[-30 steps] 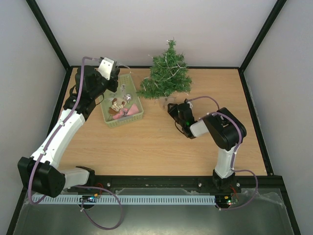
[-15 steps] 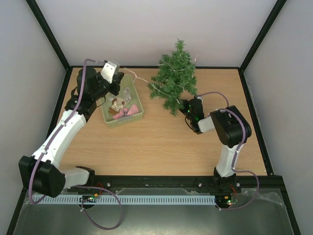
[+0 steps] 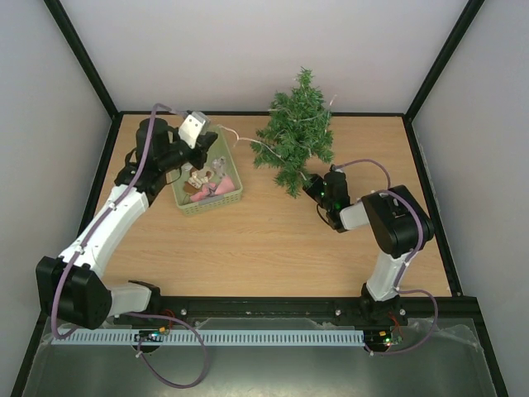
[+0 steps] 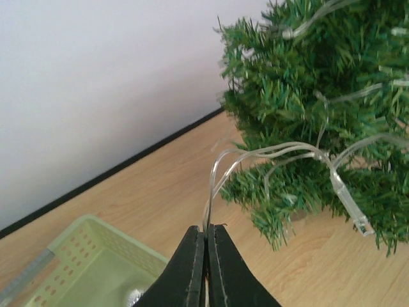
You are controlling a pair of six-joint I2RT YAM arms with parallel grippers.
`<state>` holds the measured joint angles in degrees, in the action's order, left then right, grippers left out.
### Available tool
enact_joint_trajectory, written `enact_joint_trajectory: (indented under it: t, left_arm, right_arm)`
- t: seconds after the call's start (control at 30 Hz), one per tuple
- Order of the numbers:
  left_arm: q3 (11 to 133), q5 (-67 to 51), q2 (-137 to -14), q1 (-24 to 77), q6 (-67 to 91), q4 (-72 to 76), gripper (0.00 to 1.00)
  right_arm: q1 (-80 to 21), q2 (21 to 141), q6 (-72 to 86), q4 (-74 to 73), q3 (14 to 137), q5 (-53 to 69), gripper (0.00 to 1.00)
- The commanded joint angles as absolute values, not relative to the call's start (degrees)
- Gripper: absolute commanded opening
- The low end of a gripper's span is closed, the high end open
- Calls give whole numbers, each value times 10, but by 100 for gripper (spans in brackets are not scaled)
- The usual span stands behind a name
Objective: Decorate the small christmas tree
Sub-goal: Wrap the decoration item around the Christmas tree.
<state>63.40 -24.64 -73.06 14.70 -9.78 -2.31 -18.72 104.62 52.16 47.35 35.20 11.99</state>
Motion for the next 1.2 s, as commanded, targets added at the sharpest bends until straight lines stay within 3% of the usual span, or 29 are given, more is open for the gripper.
enact_joint_trajectory:
  t: [0.0,0.27,0.67,0.97,1.17]
  left_arm:
    - [604,-265,-721,144,-131,-43,2]
    - [598,-218,-715,144,-145,-54,2]
    - [579,-229,-686,163,-199,-90,2]
    - [565,-199,-664,216,-271,-144,2]
    - [557,-220,-672,287,-353,-175,3]
  right_arm:
    - [-186,1028,561,486,342,142,35]
    - [-204,1023,641,528,328,148,44]
    - [-224,1079,655,507,386,114,45]
    - [-199,1103,580,443,418,113,29]
    - [-171,1100,537,441,419,128,28]
